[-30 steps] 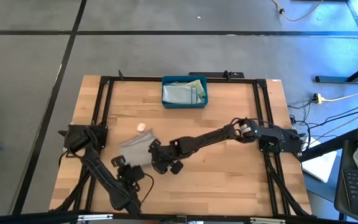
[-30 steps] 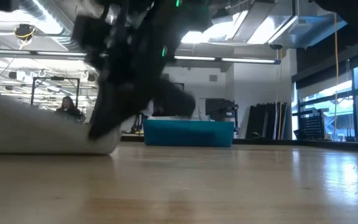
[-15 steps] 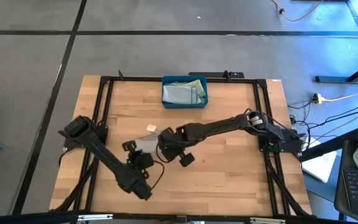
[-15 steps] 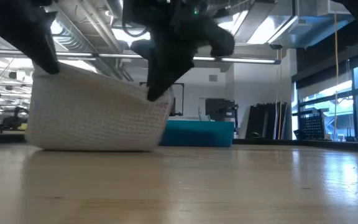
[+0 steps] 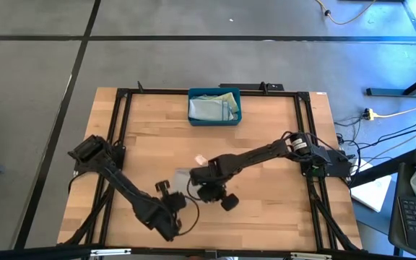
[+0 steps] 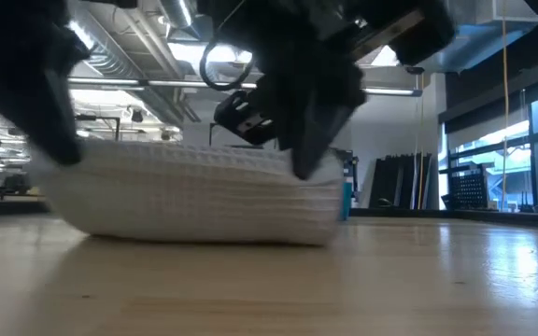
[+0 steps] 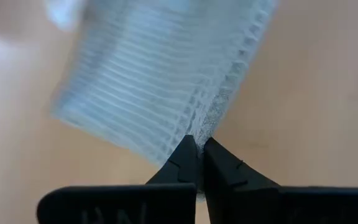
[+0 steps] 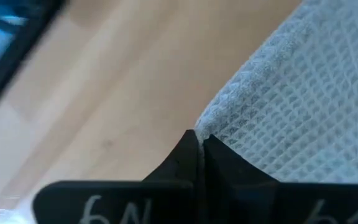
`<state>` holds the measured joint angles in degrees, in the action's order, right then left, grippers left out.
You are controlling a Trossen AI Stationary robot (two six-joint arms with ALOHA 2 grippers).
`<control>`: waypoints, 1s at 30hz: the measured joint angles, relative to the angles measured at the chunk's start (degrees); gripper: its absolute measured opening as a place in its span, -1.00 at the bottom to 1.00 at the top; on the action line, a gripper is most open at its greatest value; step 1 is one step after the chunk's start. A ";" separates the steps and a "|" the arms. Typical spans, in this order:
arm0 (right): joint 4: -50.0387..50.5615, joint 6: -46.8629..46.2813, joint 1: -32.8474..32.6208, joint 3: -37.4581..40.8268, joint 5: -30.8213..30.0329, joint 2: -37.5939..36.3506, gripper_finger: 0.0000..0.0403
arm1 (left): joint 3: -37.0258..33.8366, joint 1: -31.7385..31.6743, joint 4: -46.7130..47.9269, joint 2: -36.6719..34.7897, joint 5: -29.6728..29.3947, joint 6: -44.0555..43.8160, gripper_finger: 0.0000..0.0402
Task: Fold microfiber towels
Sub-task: Put the folded gray towel into the blue bin
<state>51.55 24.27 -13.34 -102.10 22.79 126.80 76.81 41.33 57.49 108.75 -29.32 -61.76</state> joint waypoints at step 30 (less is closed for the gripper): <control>2.45 -0.69 0.36 1.61 -41.69 -5.96 -0.94 | -1.48 -4.49 15.85 -0.09 -12.85 9.86 -1.00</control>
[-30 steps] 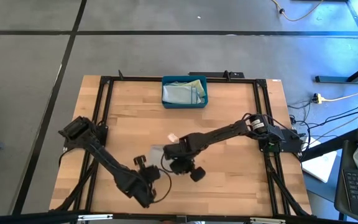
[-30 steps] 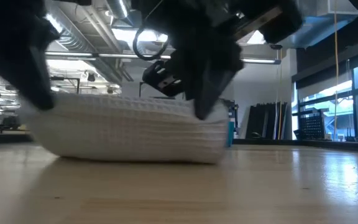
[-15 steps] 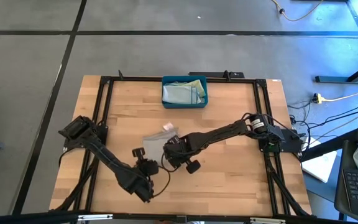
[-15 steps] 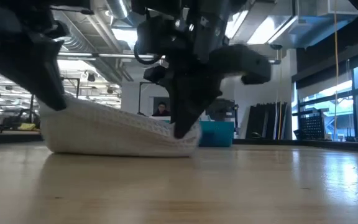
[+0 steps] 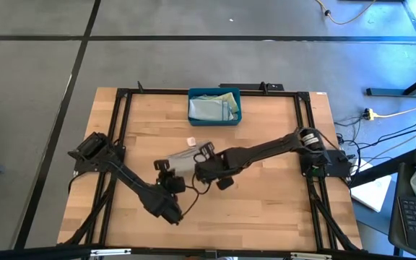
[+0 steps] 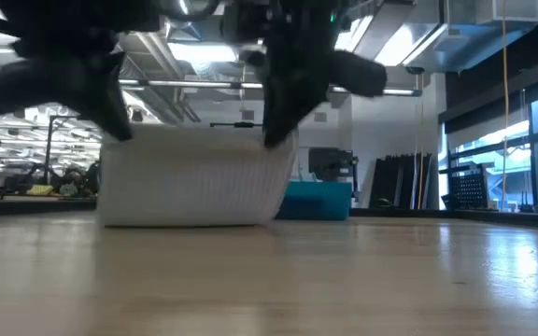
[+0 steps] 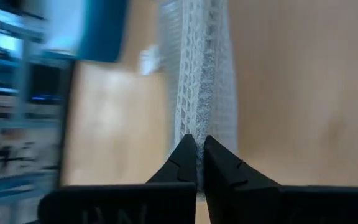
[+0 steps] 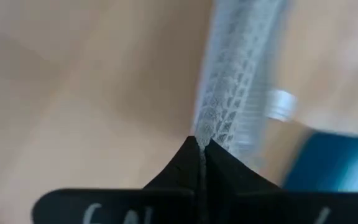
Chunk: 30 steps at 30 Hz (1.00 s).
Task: Fold microfiber towels
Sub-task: Put the folded gray towel into the blue bin
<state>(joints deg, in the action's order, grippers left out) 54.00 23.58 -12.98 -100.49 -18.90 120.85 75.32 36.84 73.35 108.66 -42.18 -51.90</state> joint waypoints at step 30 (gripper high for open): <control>-8.79 11.43 15.37 0.15 -20.77 -15.40 -0.94 | 4.31 -38.74 -2.44 -11.04 -46.49 30.00 -1.00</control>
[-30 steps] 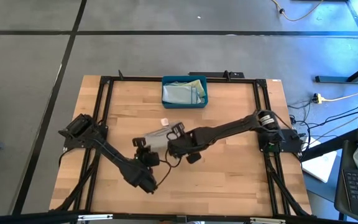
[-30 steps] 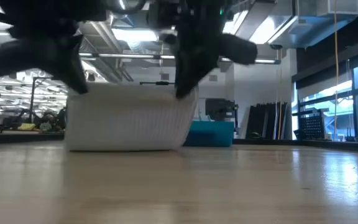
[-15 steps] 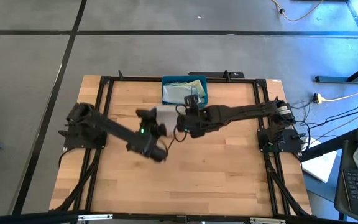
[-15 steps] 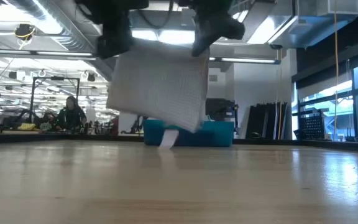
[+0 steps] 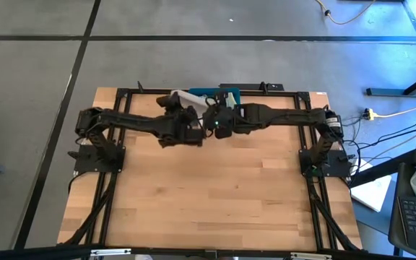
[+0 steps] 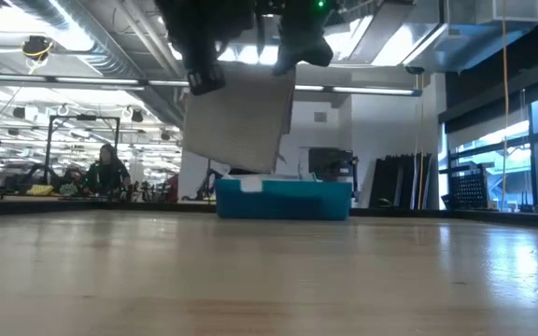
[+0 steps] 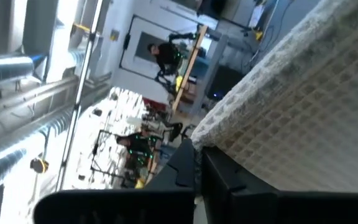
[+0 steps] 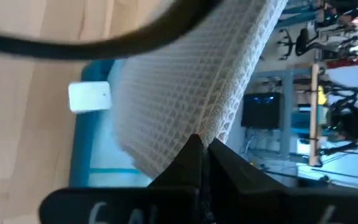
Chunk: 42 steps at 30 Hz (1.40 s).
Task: Fold microfiber towels
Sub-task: Put the folded gray towel into the blue bin
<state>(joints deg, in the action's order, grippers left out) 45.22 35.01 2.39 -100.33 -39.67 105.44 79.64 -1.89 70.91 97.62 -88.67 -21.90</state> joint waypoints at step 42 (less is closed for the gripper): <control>-8.64 8.32 26.79 5.75 17.08 -3.65 -0.94 | -4.07 -35.17 -55.30 -6.43 77.69 48.04 -1.00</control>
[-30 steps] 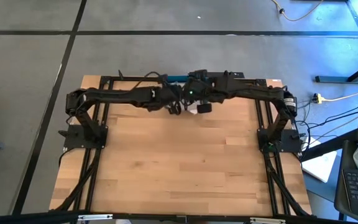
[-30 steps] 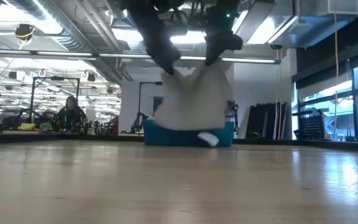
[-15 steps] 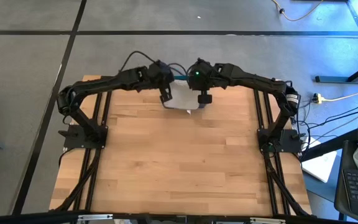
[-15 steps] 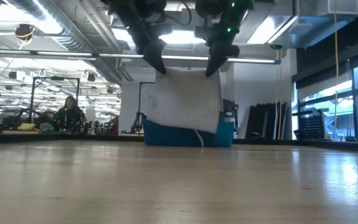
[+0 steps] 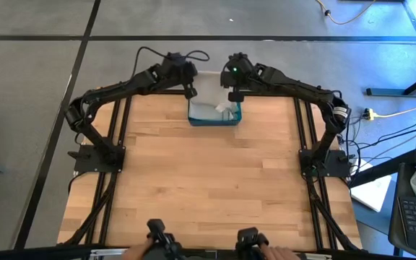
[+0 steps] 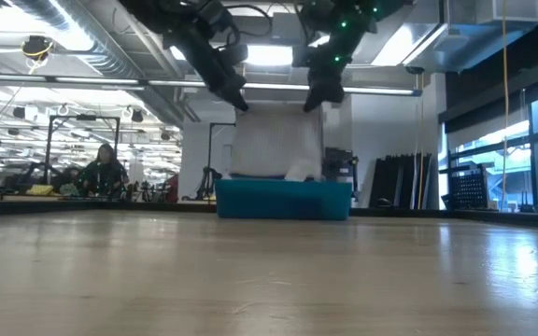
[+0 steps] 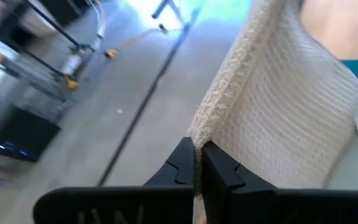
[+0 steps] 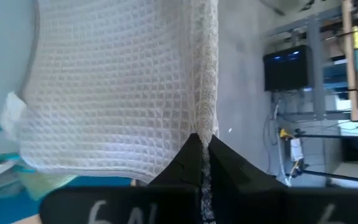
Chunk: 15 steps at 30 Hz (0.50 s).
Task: Fold microfiber towels
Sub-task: Put the folded gray towel into the blue bin
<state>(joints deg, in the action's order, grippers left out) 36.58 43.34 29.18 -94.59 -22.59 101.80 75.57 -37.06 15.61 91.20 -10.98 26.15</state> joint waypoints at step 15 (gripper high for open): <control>-9.35 9.47 -2.24 -0.12 -9.39 -2.56 -0.94 | 3.67 -1.02 -3.86 -0.08 -7.85 8.90 -1.00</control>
<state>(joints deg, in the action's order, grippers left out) 27.23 52.81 26.94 -94.70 -31.98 99.24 79.24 -38.09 11.75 91.12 -18.83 35.05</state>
